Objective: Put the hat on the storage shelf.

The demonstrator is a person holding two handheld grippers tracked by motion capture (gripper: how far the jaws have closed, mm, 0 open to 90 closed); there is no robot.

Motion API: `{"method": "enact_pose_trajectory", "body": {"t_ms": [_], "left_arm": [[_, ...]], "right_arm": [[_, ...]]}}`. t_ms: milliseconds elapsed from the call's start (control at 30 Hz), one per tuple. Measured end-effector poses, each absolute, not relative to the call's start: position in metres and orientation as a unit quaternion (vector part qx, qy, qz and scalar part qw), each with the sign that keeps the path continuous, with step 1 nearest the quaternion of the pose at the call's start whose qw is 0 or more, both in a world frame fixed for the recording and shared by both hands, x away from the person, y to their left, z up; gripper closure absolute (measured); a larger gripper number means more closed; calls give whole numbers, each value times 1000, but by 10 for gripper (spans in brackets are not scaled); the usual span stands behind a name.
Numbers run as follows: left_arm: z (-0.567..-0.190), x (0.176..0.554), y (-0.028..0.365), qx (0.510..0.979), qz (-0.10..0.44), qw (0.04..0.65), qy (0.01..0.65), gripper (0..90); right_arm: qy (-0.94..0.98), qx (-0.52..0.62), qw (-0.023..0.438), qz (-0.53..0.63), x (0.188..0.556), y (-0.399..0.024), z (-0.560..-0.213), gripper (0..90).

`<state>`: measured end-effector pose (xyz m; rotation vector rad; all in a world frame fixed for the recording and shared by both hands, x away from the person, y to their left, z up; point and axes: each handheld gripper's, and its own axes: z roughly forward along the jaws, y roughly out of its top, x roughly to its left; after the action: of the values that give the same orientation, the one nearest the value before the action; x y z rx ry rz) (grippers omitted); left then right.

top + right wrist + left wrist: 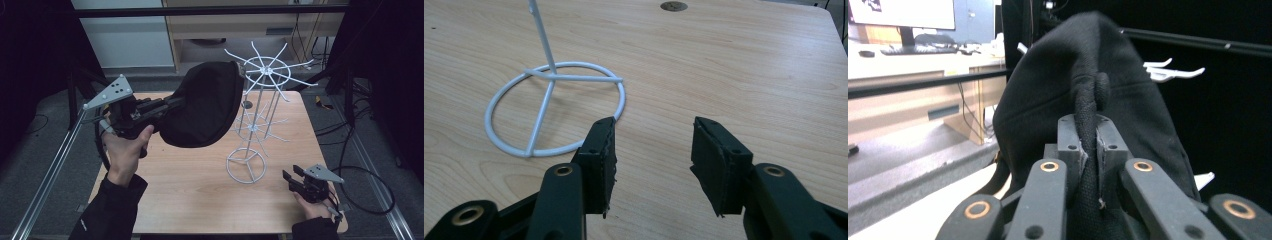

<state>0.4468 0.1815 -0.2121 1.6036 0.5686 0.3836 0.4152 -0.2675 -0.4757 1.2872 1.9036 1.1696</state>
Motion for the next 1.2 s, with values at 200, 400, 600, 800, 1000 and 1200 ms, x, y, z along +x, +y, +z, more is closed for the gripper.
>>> {"method": "enact_pose_trajectory", "body": {"t_ms": [200,400,600,800,1000,1200], "left_arm": [[-227,455,177,719,170,622,260,802],[-240,461,171,732,168,602,270,773],[-249,464,165,745,181,582,272,684],[-254,455,173,741,193,584,268,507],[-260,440,191,730,209,591,273,369],[-293,427,221,732,225,569,300,317]], "right_arm": [[709,480,279,435,416,-268,-476,512],[706,484,280,435,416,-268,-476,470],[705,485,282,433,416,-267,-477,448],[706,485,283,432,416,-267,-477,440],[704,486,284,432,416,-267,-477,419],[702,487,290,431,416,-267,-478,385]]}}
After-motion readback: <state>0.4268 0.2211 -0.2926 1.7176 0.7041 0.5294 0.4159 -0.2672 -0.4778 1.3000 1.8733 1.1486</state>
